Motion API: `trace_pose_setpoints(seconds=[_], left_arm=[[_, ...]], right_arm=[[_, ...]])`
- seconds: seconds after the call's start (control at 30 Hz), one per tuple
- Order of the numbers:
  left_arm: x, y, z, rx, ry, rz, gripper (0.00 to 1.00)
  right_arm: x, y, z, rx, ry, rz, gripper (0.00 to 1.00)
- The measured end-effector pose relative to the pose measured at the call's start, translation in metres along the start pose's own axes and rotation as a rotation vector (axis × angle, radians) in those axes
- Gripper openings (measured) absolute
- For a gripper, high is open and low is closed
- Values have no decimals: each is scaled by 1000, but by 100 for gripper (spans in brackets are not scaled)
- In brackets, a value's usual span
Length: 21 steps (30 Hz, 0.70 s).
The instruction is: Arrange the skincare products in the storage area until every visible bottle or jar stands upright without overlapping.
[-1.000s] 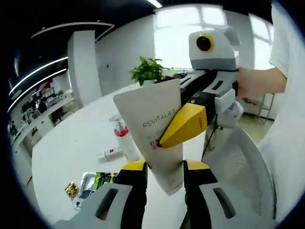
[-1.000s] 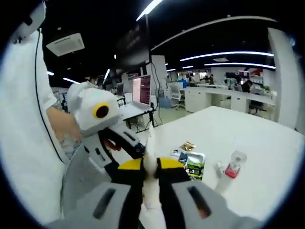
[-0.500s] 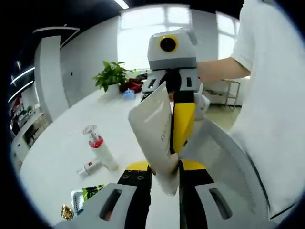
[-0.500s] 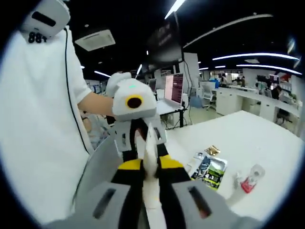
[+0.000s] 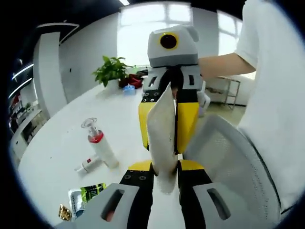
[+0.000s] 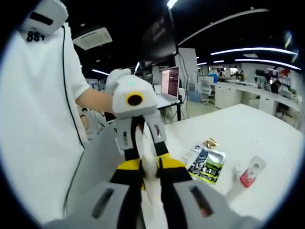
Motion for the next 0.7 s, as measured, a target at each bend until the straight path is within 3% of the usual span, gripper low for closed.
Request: trace_pose_setpoints(seconds=[0.27, 0.7], left_arm=[[16, 12, -12, -24, -46, 9, 15], [38, 26, -25, -41, -64, -24, 15]], right_arm=[[18, 0, 12, 102, 61, 6, 17], [40, 3, 24, 206, 137, 11, 21]])
Point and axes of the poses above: the point that each gripper's makers call its tool centre point, and the gripper's own axes: y roughly forward along the fingers, z roughly to its right, x roughly out of its underside, the point moved 9 cm from there along -y, roughly backward along the fingers, and after that the axes turned 9 degrees about z, right-handed, at the moved point
